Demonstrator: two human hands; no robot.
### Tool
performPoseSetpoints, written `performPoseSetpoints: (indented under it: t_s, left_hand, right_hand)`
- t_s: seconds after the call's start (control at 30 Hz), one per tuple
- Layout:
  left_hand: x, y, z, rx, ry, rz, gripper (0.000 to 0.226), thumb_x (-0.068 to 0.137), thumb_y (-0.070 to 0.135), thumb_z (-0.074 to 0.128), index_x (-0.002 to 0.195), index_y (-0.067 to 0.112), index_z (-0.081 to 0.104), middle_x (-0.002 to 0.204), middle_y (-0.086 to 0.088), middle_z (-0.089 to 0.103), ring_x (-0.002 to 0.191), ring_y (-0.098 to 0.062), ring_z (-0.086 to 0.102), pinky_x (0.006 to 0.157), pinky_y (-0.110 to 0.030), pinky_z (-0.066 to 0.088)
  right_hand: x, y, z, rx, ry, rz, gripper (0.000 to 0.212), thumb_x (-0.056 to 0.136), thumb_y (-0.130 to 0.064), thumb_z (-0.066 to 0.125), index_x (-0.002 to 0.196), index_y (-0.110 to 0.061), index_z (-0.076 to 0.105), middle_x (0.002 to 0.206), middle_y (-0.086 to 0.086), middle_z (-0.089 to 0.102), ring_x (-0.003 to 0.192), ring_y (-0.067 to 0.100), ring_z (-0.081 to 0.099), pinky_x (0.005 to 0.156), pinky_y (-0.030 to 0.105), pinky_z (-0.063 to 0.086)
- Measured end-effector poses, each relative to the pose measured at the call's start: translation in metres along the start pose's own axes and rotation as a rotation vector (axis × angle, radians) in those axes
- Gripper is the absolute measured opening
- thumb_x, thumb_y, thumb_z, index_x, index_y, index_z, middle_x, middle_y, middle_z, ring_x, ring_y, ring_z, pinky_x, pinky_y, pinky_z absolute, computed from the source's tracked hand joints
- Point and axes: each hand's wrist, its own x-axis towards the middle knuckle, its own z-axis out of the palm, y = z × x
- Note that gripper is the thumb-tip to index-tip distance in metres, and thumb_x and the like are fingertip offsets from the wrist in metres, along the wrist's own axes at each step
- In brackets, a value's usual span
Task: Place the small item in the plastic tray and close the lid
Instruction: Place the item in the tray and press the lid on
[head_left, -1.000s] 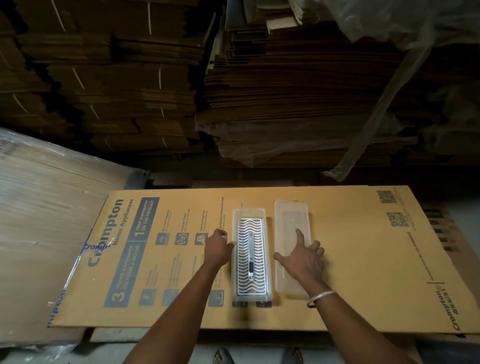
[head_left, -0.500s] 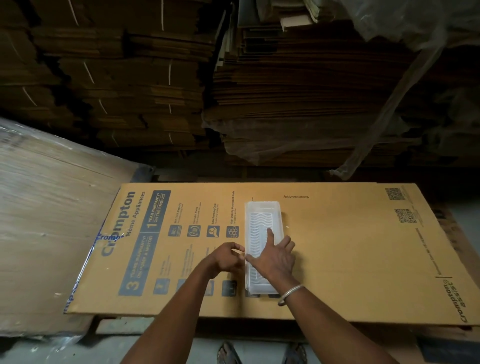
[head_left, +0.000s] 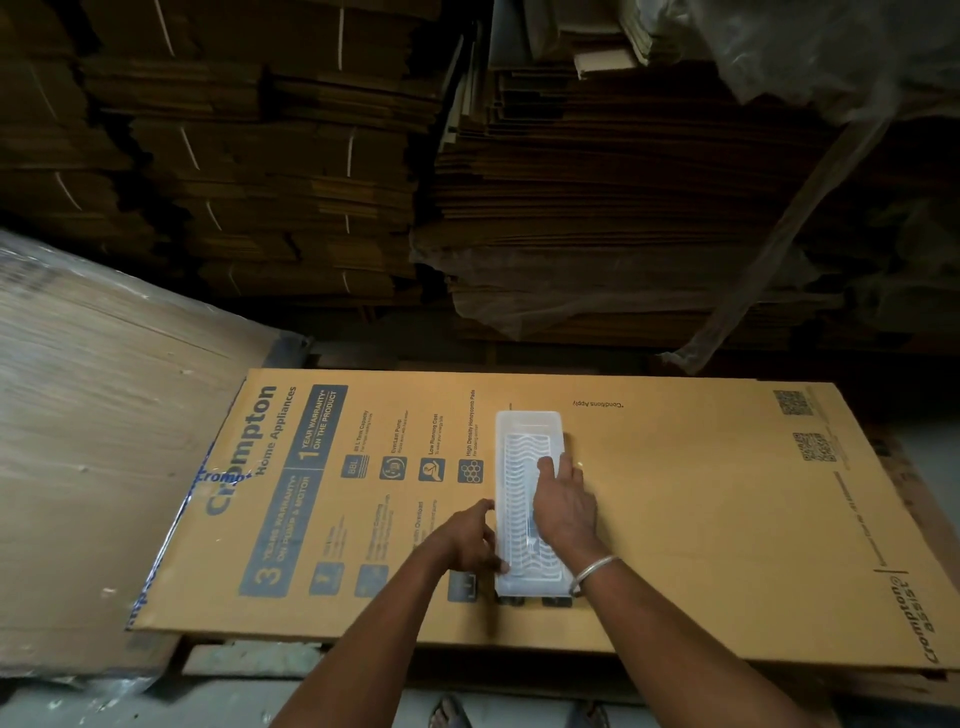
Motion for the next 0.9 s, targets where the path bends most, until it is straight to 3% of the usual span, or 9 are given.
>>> performPoseSetpoints:
  t_s: [0.03,0.1,0.17,0.23,0.33,0.9]
  left_hand:
    - [-0.001,0.003,0.001,0.079,0.035,0.016,0.125,0.068,0.019,0.093,0.162,0.018,0.01,0.137,-0.012,0.06,0.125,-0.032,0.06,0.106,-0.046,0.05]
    - [-0.002,0.01,0.001,0.268,0.122,0.073,0.143,0.062,0.029,0.095,0.162,0.017,-0.005,0.164,-0.011,0.029,0.143,-0.033,0.044,0.113,-0.047,0.043]
    - [-0.002,0.016,-0.001,0.455,0.195,0.138,0.152,0.055,0.037,0.097,0.161,0.018,-0.01,0.172,-0.001,-0.006,0.153,-0.029,0.028,0.113,-0.052,0.043]
    - [-0.001,0.02,-0.003,0.568,0.205,0.165,0.155,0.053,0.042,0.097,0.161,0.02,-0.013,0.171,0.003,-0.017,0.158,-0.023,0.013,0.114,-0.053,0.042]
    - [0.0,0.026,-0.006,0.648,0.202,0.16,0.155,0.053,0.046,0.096,0.16,0.016,-0.013,0.171,0.001,-0.015,0.159,-0.02,0.002,0.118,-0.051,0.038]
    - [0.009,0.039,-0.013,0.801,0.212,0.158,0.152,0.056,0.053,0.093,0.161,0.014,-0.01,0.171,-0.005,-0.009,0.159,-0.022,0.0,0.125,-0.047,0.028]
  right_hand:
    - [0.008,0.004,-0.004,0.0,0.005,-0.045,0.076,0.09,-0.002,0.061,0.155,-0.014,0.025,0.168,0.018,0.01,0.147,0.033,0.031,0.11,0.045,0.045]
    - [0.027,0.013,-0.013,0.029,-0.045,-0.096,0.081,0.094,-0.007,0.062,0.161,-0.011,0.015,0.172,0.013,0.0,0.157,0.03,0.014,0.124,0.045,0.029]
    - [0.047,0.021,-0.024,-0.006,-0.135,-0.128,0.099,0.093,-0.027,0.071,0.162,-0.01,0.003,0.172,0.01,-0.008,0.159,0.027,0.001,0.127,0.043,0.015]
    - [0.061,0.026,-0.032,-0.084,-0.207,-0.184,0.114,0.087,-0.039,0.078,0.162,-0.009,-0.001,0.171,0.009,-0.009,0.159,0.027,0.0,0.127,0.043,0.013]
    - [0.072,0.029,-0.034,-0.102,-0.25,-0.21,0.122,0.081,-0.045,0.082,0.162,-0.008,-0.002,0.172,0.008,-0.009,0.159,0.026,0.001,0.128,0.042,0.016]
    - [0.082,0.031,-0.038,-0.049,-0.247,-0.213,0.121,0.081,-0.042,0.083,0.162,-0.011,0.0,0.172,0.005,-0.006,0.159,0.024,0.004,0.127,0.043,0.02]
